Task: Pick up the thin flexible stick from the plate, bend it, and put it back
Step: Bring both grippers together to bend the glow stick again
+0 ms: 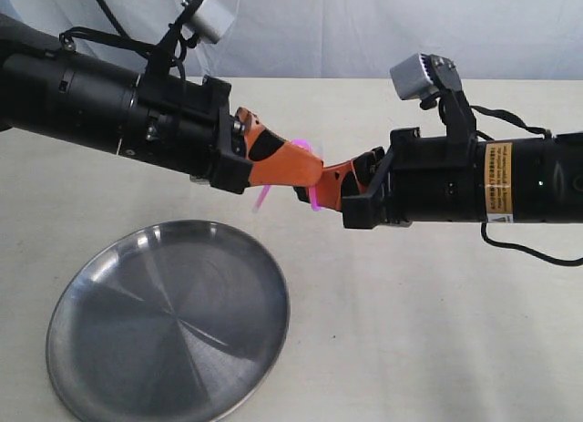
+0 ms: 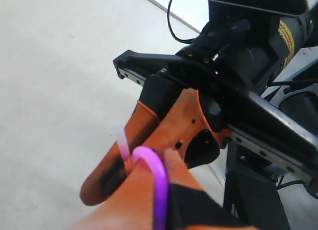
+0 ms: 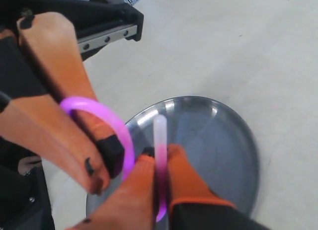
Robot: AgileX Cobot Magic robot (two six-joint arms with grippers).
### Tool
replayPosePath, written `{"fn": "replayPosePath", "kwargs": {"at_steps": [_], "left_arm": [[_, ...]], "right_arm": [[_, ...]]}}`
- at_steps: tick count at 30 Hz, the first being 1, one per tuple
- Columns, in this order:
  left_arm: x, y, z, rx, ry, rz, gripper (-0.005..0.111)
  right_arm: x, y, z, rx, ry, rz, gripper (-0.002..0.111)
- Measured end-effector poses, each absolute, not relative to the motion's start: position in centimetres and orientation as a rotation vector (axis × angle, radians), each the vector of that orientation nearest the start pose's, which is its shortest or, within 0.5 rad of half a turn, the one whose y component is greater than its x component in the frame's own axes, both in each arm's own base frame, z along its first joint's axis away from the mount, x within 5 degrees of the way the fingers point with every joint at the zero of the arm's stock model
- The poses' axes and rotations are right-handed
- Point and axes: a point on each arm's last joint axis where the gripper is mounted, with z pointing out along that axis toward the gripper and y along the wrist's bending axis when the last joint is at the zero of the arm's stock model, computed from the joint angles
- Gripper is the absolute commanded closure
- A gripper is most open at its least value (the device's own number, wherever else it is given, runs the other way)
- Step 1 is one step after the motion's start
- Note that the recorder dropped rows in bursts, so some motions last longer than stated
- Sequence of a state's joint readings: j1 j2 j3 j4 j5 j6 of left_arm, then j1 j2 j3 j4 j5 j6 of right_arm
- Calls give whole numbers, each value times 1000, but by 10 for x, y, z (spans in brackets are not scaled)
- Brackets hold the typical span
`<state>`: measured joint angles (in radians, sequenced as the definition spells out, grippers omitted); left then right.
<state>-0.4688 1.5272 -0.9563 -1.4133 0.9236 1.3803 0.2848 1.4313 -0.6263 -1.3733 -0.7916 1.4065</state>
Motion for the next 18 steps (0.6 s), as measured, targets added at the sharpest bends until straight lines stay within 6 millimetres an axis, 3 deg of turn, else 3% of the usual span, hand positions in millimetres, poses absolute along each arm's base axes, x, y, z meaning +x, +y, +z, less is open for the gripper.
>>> {"fn": "replayPosePath", "kwargs": {"at_steps": [18], "left_arm": [[237, -201, 276, 1011, 1973, -1218, 107]], "right_arm": [[231, 133, 227, -628, 1993, 1078, 109]]}}
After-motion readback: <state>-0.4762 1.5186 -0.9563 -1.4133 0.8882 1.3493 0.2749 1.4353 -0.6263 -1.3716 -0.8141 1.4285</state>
